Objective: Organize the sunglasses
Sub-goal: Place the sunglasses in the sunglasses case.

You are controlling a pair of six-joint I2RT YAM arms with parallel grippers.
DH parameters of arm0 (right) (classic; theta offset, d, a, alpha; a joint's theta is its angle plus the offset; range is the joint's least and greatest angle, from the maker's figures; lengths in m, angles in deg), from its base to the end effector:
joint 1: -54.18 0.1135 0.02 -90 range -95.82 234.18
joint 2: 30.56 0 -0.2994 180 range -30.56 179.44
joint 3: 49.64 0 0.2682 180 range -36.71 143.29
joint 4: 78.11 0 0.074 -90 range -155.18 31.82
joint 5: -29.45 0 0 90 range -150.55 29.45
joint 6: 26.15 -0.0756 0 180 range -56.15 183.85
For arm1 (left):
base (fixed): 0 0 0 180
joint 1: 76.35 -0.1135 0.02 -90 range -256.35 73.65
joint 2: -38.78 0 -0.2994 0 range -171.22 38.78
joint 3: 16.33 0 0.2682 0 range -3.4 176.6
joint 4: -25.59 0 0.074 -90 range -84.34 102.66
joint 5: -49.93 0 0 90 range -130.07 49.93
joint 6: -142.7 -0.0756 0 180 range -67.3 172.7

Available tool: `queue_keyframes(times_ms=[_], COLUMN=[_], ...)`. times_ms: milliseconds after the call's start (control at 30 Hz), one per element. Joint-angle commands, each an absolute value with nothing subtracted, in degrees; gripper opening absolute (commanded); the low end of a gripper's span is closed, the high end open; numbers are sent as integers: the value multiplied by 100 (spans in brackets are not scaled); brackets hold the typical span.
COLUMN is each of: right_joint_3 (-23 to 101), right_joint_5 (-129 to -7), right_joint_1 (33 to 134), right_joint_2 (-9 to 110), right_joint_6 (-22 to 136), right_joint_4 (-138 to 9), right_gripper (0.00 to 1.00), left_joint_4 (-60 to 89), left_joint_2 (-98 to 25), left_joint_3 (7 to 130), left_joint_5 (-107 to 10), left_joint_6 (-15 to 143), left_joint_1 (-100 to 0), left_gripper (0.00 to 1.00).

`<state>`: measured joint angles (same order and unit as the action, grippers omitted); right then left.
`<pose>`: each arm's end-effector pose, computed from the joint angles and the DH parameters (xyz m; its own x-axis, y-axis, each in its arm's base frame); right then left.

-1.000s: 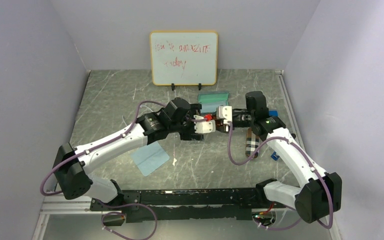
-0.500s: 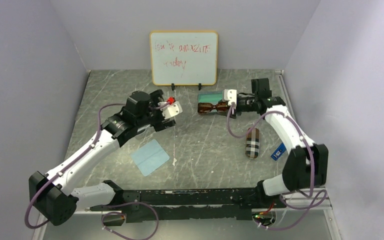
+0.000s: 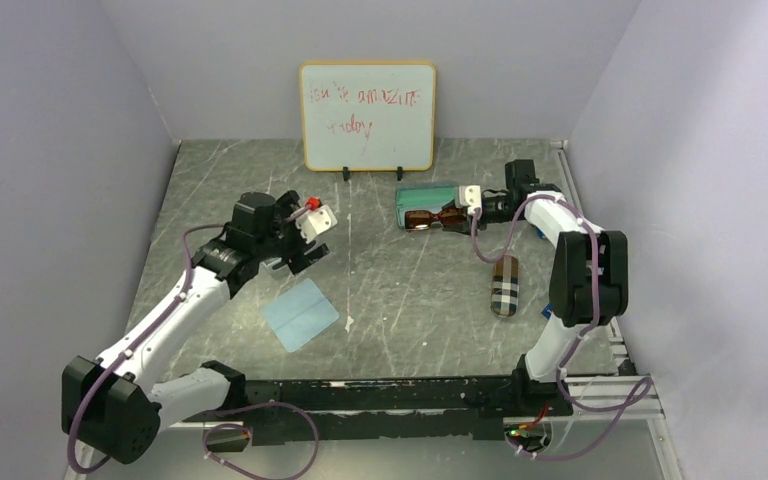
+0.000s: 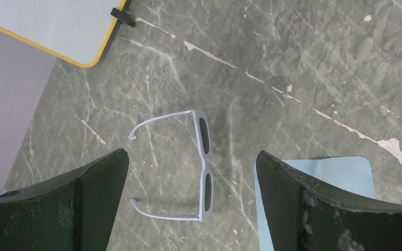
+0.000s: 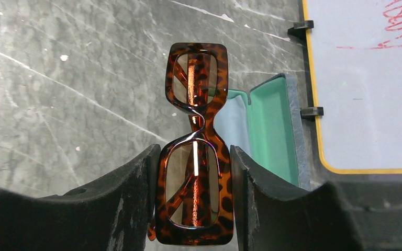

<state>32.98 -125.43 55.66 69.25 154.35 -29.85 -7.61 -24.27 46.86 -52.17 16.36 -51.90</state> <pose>0.3694 0.0780 0.2328 0.3949 -0.4144 -0.8199 -0.9059 -0.0271 -0.4227 0.2451 -0.1289 0.3003 -0.0654 0.6662 -0.7429 0.7491 0.5246 0.4045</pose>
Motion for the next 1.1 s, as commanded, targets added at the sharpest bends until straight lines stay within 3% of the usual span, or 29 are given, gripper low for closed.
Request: queue_keyframes(times_ms=[0, 167, 633, 1067], right_joint_3=[3538, 3899, 4127, 4712], right_joint_5=[-13152, -13221, -13141, -13262], right_joint_1=[5460, 5455, 5460, 5493], right_joint_2=[7376, 7973, 8590, 9097], right_joint_6=[15915, 16564, 15254, 15828], right_joint_4=[-3453, -3107, -4687, -3998], right_gripper=[36, 36, 35, 35], left_joint_4=[-503, -499, -487, -487], left_joint_2=[-2376, -2434, -2578, -2607], left_joint_3=[4677, 4693, 4696, 4700], left_joint_5=[-5682, -5738, -5823, -5876], left_joint_6=[1835, 1842, 1845, 1860], left_joint_1=[-5336, -5426, -5507, -5565], left_gripper=[96, 96, 96, 96])
